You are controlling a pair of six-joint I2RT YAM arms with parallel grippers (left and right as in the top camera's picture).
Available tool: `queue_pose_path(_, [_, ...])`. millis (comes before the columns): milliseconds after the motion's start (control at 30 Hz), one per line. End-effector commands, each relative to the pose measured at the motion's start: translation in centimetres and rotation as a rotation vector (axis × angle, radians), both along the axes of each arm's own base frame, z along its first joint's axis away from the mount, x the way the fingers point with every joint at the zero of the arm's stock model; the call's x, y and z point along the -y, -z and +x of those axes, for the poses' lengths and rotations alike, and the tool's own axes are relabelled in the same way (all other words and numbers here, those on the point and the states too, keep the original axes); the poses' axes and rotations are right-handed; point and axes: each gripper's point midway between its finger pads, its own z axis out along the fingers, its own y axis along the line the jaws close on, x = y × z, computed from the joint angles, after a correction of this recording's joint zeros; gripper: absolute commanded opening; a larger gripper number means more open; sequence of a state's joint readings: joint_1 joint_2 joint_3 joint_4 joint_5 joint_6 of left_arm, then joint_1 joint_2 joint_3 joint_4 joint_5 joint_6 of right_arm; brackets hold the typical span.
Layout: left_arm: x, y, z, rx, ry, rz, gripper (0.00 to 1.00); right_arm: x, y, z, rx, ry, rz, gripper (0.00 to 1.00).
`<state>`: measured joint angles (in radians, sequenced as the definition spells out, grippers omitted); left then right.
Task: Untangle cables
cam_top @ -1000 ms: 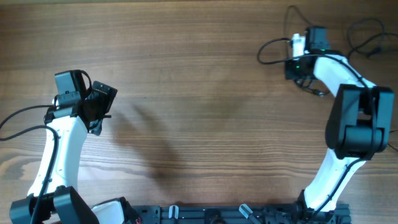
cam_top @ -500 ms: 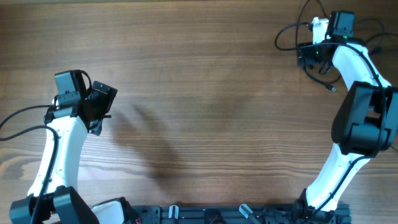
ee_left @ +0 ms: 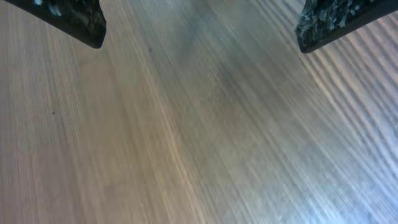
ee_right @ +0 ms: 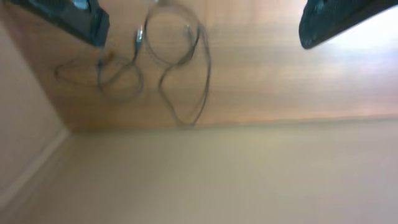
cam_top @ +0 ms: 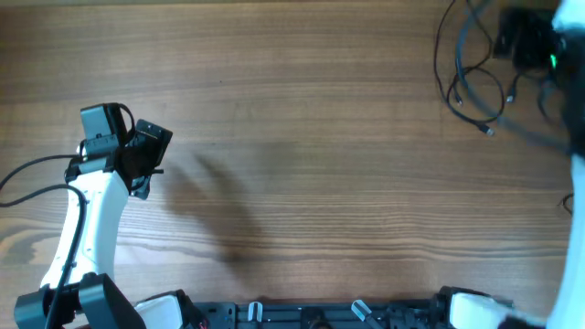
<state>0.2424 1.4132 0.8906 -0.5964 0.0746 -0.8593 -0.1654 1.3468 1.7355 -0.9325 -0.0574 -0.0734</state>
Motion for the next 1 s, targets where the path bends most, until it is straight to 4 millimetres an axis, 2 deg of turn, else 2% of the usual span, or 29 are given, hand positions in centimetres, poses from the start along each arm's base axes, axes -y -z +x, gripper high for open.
queue_pose_path(0, [-0.1,-0.4,0.0,0.012,-0.011,-0.005,1.00,-2.7,-0.3,-5.5,-0.001,-0.060,0.102,1.00])
queue_pose_path(67, [-0.1,-0.4,0.0,0.012,-0.011,-0.005,1.00,-3.3,-0.7,-8.6,0.034,-0.047,0.119,1.00])
queue_pose_path(100, [-0.1,-0.4,0.0,0.012,-0.011,-0.005,1.00,-3.6,-0.8,-11.2,0.074,-0.025,0.147,1.00])
queue_pose_path(167, [-0.1,-0.4,0.0,0.012,-0.011,-0.004,1.00,-4.0,-0.7,-13.7,0.116,-0.001,0.189,1.00])
queue_pose_path(200, [-0.1,-0.4,0.0,0.012,-0.011,-0.005,1.00,-4.3,-0.2,-15.9,0.145,0.024,0.232,1.00])
queue_pose_path(400, [-0.1,-0.4,0.0,0.012,-0.011,-0.005,1.00,-5.4,2.6,-22.6,0.114,0.127,0.417,1.00])
queue_pose_path(467, [-0.1,-0.4,0.0,0.012,-0.011,-0.005,1.00,-5.6,4.1,-23.9,0.055,0.157,0.451,1.00])
queue_pose_path(533, [-0.1,-0.4,0.0,0.012,-0.011,-0.005,1.00,-5.9,6.4,-25.4,-0.055,0.178,0.452,1.00])
queue_pose_path(600, [-0.1,-0.4,0.0,0.012,-0.011,-0.004,1.00,-5.4,7.5,-26.2,-0.102,0.219,0.436,1.00])
queue_pose_path(667, [-0.1,-0.4,0.0,0.012,-0.011,-0.005,1.00,-4.6,7.8,-26.5,-0.108,0.261,0.412,1.00])
queue_pose_path(833, [-0.1,-0.4,0.0,0.012,-0.011,-0.005,1.00,-6.4,7.3,-26.0,-0.102,0.172,0.471,1.00])
queue_pose_path(967, [-0.1,-0.4,0.0,0.012,-0.011,-0.004,1.00,-6.9,7.0,-25.9,-0.098,0.138,0.487,1.00])
